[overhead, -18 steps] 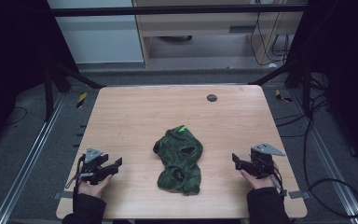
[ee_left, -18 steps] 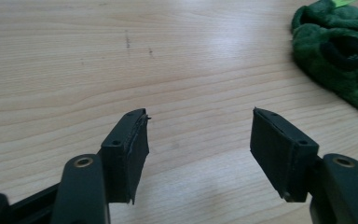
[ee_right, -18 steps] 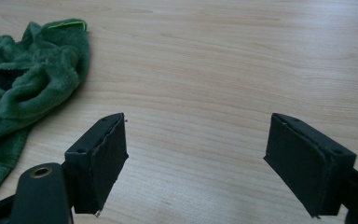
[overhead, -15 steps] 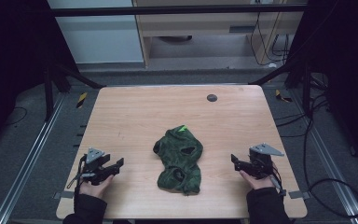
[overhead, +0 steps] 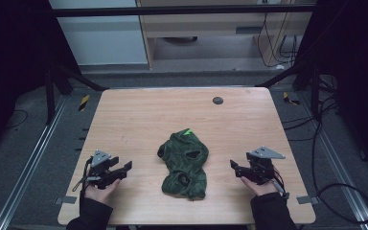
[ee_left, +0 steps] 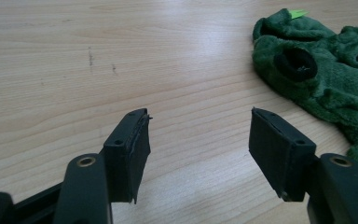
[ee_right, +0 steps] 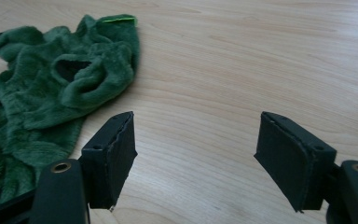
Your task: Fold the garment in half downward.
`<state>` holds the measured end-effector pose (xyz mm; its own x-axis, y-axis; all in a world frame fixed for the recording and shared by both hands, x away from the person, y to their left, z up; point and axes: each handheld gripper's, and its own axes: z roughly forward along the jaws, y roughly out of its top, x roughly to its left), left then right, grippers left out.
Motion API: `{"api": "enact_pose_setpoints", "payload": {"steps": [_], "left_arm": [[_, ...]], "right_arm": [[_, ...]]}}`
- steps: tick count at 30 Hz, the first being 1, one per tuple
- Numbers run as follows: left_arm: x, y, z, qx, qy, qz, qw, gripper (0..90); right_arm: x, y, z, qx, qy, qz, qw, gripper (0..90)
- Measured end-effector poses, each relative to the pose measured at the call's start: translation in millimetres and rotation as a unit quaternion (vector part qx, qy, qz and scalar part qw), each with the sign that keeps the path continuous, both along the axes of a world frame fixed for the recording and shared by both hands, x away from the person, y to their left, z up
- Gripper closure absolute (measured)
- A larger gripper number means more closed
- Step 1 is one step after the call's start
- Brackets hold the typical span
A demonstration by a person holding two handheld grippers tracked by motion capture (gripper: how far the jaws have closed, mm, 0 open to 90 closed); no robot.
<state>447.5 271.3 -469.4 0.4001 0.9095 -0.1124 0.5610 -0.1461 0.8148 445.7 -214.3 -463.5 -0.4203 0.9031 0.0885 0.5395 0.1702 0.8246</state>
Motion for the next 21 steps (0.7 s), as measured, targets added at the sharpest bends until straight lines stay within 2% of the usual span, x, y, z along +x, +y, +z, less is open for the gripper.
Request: {"api": "enact_pose_setpoints", "payload": {"steps": [7,13,21], "left_arm": [[5.0,-6.5,6.1,0.003,-0.006,-0.013,0.9999,37.4],[10.0,-12.8,12.6,-0.002,-0.012,-0.022,0.9997,37.6],[18.7,-22.0,24.6,-0.003,-0.024,-0.036,0.999,37.8]], "right_arm": [[4.9,5.1,2.6,0.004,0.006,0.023,0.9997,28.6],[12.8,8.7,11.0,-0.001,0.003,0.027,0.9996,29.5],[20.8,16.5,25.7,0.009,-0.007,0.031,0.9995,29.7]]}}
